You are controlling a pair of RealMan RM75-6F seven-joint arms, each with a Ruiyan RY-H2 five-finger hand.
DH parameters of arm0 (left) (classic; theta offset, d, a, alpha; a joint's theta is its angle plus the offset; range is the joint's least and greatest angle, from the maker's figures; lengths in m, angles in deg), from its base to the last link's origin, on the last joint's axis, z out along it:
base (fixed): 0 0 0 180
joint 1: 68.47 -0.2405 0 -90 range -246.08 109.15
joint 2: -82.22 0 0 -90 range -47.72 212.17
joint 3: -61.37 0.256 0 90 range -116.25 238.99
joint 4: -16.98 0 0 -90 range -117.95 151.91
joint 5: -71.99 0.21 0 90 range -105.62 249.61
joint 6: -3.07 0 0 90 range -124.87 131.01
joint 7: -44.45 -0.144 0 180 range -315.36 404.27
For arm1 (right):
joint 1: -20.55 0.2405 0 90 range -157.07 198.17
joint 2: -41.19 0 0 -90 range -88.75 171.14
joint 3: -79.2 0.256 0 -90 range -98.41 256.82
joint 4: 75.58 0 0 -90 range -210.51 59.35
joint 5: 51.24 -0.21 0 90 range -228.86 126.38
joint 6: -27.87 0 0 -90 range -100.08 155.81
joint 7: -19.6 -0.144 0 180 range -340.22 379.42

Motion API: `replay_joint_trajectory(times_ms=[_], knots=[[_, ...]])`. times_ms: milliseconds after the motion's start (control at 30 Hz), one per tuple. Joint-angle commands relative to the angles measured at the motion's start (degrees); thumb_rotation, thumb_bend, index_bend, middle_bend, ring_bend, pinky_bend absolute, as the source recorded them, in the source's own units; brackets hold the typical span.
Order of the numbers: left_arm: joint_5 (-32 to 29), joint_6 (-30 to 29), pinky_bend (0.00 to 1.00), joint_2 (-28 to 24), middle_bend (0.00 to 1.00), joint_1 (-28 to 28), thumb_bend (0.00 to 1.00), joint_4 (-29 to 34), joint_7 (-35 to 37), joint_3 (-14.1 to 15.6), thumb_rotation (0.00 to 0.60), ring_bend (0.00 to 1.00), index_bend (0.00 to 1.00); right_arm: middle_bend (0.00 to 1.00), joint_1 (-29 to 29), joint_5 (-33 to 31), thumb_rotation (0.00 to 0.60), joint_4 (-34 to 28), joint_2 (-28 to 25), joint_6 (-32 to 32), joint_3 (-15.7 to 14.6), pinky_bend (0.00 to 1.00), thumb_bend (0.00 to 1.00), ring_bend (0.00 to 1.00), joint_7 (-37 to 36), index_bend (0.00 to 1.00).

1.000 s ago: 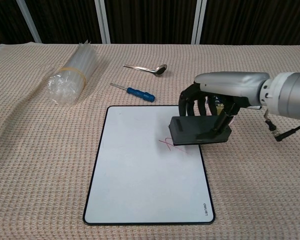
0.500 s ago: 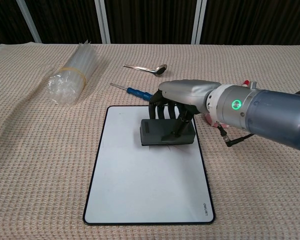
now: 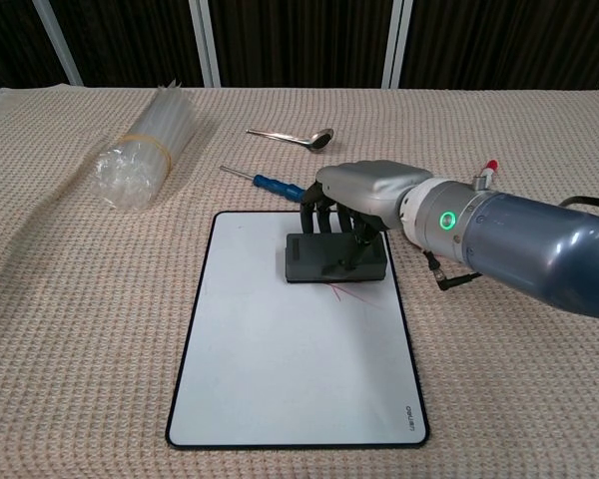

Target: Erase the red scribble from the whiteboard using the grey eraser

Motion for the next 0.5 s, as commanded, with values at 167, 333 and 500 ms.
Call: replay_joint_trajectory(times_ms=[167,333,500], knots=[[0.1,-0.2,0.04,-0.1,0.01,-0.1,0.49,0.0,0.0,0.0,0.6,0.0,0.15,0.55,-1.3,1.5,0.6,-3.7,-1.2,1.0,-3.1,0.58,0.48,0.54,0.5,0.55],[0.1,-0.3,0.04,-0.1,0.01,-0.1,0.49,0.0,0.1,-0.1,0.6,0.0,0.15,0.55,-2.7,2.6,0.6,-6.9,-2.8,1.6,-5.8,0.59,0.48,0.54,0.6,0.55],[0.1,-0.3,0.04,-0.1,0.01,-0.1,0.49,-0.1,0.0,0.0,0.6,0.0,0.15,0.55,-4.2,4.1,0.6,-10.1,-4.2,2.4,-8.7,0.59,0.48,0.54,0.7,0.55]])
